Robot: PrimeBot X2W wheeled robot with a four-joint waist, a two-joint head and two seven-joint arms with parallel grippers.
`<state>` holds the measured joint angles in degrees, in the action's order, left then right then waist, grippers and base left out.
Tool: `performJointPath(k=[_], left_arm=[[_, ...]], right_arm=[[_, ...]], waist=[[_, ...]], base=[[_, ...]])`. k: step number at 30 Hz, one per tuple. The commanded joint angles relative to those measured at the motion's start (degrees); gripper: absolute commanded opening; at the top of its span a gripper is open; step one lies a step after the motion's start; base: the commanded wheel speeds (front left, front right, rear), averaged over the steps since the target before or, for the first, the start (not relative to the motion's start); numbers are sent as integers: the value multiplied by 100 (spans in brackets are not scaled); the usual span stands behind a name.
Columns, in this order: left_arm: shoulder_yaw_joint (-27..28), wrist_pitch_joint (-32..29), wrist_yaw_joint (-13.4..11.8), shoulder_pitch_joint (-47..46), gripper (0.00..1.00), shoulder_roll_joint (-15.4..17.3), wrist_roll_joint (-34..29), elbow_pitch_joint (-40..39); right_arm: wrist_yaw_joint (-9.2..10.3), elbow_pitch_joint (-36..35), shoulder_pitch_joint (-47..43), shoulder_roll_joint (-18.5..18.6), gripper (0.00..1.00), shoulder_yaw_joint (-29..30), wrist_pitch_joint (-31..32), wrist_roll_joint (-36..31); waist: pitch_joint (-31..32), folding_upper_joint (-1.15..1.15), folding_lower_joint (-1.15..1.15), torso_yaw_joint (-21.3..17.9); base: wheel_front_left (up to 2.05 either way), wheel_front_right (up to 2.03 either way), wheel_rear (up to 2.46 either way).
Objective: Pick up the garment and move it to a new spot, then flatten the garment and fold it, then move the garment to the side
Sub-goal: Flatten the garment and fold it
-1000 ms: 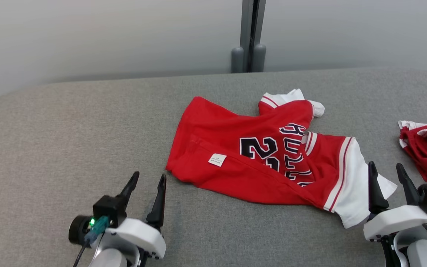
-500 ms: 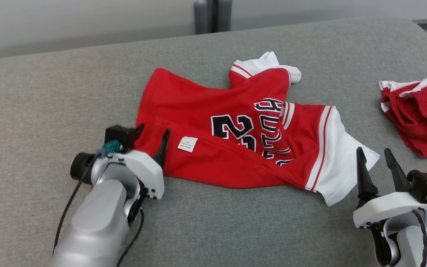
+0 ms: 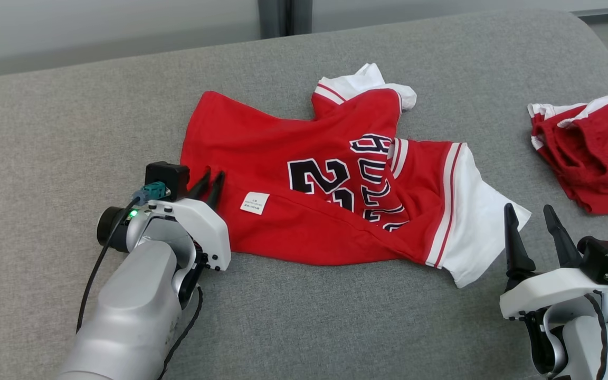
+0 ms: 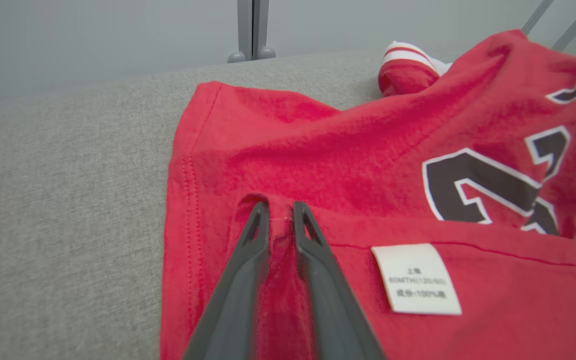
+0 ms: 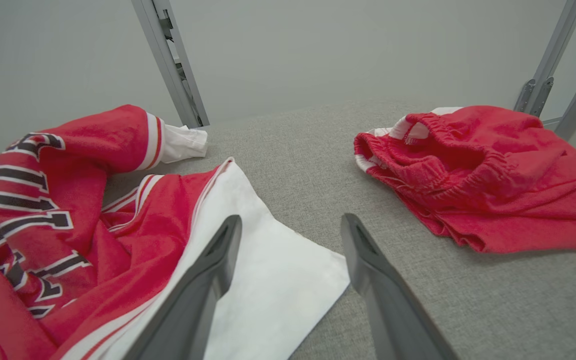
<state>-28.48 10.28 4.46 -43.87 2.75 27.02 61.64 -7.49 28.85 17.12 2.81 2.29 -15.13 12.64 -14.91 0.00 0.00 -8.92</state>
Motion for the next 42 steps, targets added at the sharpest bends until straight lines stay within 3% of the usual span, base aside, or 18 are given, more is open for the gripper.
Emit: performJointPath(k=[1,5,14,22,31,32,33,34,42], left_arm=[[-76,14,-32,29,0,29,82,20],[-217,53,-41,143,0,30,249,57],[-68,487,-368,517,0,177,186,-526],[331,494,-516,1970,0,432,-12,-1565],[904,496,-740,3106,0,544,-42,-1770],[976,496,-754,3188,20,529,-37,-1788],[1055,496,-768,3270,53,518,-71,-1816],[1129,495,-790,3351,100,516,-111,-1820],[1917,496,-1010,3922,100,412,-753,-2763]], right_arm=[[0,17,19,27,100,17,-1,15],[0,51,-48,26,100,64,-1,9],[0,207,-358,27,100,196,-1,10],[0,388,-812,29,100,238,-1,115],[0,420,-903,29,100,42,-1,185],[0,422,-912,29,100,9,-1,193],[0,422,-922,29,100,-18,-1,204],[0,422,-927,29,100,-44,-1,214],[0,110,-997,30,100,-288,-1,237]], waist=[[62,0,0,31],[194,0,0,105],[877,0,0,488],[1447,0,0,926],[1592,0,0,924],[1602,0,0,911],[1611,0,0,900],[1621,0,0,883],[1730,0,0,728]], base=[[0,0,0],[0,0,0],[0,0,0],[0,0,0],[0,0,0],[0,0,0],[0,0,0],[0,0,0],[0,0,0]])
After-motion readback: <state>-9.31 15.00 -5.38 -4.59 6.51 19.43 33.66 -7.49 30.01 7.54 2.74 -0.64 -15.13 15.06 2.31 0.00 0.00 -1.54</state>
